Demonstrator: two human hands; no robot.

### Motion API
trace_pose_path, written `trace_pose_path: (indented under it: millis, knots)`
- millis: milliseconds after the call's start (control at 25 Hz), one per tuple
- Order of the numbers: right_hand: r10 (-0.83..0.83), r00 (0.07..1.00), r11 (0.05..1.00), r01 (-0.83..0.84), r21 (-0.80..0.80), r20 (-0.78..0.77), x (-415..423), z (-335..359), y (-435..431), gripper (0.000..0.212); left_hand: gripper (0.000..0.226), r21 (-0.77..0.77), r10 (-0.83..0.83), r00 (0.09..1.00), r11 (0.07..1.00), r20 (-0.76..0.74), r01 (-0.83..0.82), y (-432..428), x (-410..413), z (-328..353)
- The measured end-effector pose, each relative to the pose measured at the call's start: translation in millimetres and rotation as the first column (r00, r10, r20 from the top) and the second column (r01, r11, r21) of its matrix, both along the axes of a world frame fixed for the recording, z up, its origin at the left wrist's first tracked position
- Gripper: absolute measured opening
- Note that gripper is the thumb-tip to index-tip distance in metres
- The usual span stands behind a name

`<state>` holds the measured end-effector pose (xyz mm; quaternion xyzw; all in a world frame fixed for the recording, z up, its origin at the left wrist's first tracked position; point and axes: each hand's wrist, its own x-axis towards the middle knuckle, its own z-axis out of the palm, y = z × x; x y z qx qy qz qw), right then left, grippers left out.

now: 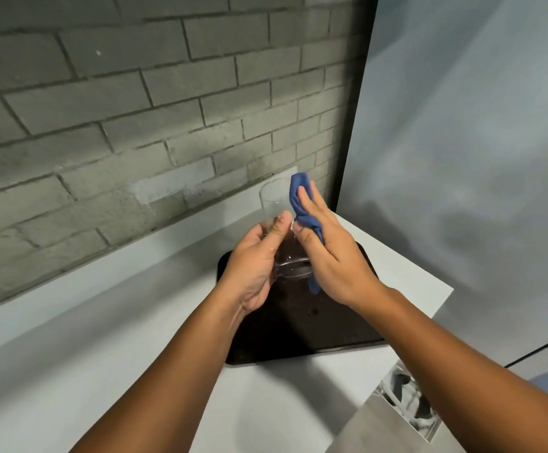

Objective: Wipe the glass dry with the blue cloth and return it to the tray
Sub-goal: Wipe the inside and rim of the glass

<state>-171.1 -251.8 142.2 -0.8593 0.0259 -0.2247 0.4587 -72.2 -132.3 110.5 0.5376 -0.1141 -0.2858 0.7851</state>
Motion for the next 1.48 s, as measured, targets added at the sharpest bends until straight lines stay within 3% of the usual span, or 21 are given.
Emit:
trace_pose_path:
  millis: [120, 280, 360, 520, 640, 760, 840, 920, 1080, 1200, 1360, 1480]
  knots:
    - [0.051, 0.999, 0.997, -0.052, -0.057, -0.009, -1.8, -6.1, 2.1, 0.061, 0.076, 0.002, 0.0, 1.0, 1.0, -0.011, 0.0, 2.3, 0.8, 3.9]
    - [-0.013, 1.0, 0.999, 0.014, 0.039, -0.014, -4.1, -3.7, 6.5, 0.058, 0.065, 0.064, 0.037, 0.999, 0.997, -0.027, -0.035, 3.2, -2.6, 1.1]
    - [0.026, 1.0, 0.999, -0.026, -0.021, 0.01, -6.2, -6.2, 11.3, 0.061, 0.066, 0.047, 0.023, 1.0, 0.999, 0.001, -0.023, 5.6, -0.9, 2.1]
    - [-0.003, 1.0, 0.999, 0.002, 0.045, 0.008, -6.2, -0.6, 12.5, 0.059, 0.071, 0.064, 0.005, 0.999, 0.998, 0.038, -0.007, 8.7, -1.6, 8.0]
    - [0.032, 0.999, 0.999, -0.031, -0.019, 0.015, -7.5, -3.0, 13.8, 0.06, 0.062, 0.027, -0.011, 0.999, 1.0, 0.041, 0.01, 9.6, 1.2, 5.1]
    - [-0.045, 0.999, 0.992, 0.047, 0.118, -0.019, -8.2, 1.4, 9.8, 0.058, 0.066, 0.03, -0.013, 1.0, 0.999, 0.018, 0.012, 8.8, -1.1, 5.0]
    - [-0.055, 0.998, 0.994, 0.056, 0.094, -0.013, -11.2, 1.9, 14.3, 0.058, 0.074, 0.01, 0.002, 1.0, 1.0, 0.023, -0.002, 6.1, -1.6, 4.3]
    - [-0.014, 1.0, 0.998, 0.013, 0.065, 0.019, -11.4, -3.7, 12.9, 0.057, 0.065, -0.017, 0.012, 1.0, 1.0, 0.023, -0.012, 5.9, -2.2, 4.4]
    - [-0.055, 0.997, 0.95, 0.066, 0.305, -0.046, -8.8, 1.6, 8.7, 0.056, 0.059, -0.036, -0.008, 1.0, 0.999, -0.002, 0.008, 9.9, -6.7, 9.0]
    - [-0.014, 1.0, 0.978, 0.014, 0.206, -0.003, -10.3, -5.3, 15.2, 0.058, 0.05, -0.051, 0.022, 1.0, 0.998, -0.016, -0.023, 13.5, -7.5, 16.2]
    - [-0.032, 0.998, 0.892, 0.049, 0.449, -0.047, -3.6, -3.2, 11.3, 0.052, 0.045, 0.077, 0.109, 0.994, 0.991, -0.023, -0.107, 15.4, -12.7, 17.6]
    - [-0.013, 0.998, 0.91, 0.04, 0.413, -0.069, -1.2, -1.9, 15.3, 0.056, 0.066, 0.2, 0.051, 0.995, 0.978, 0.088, -0.068, 18.9, -12.7, 17.9]
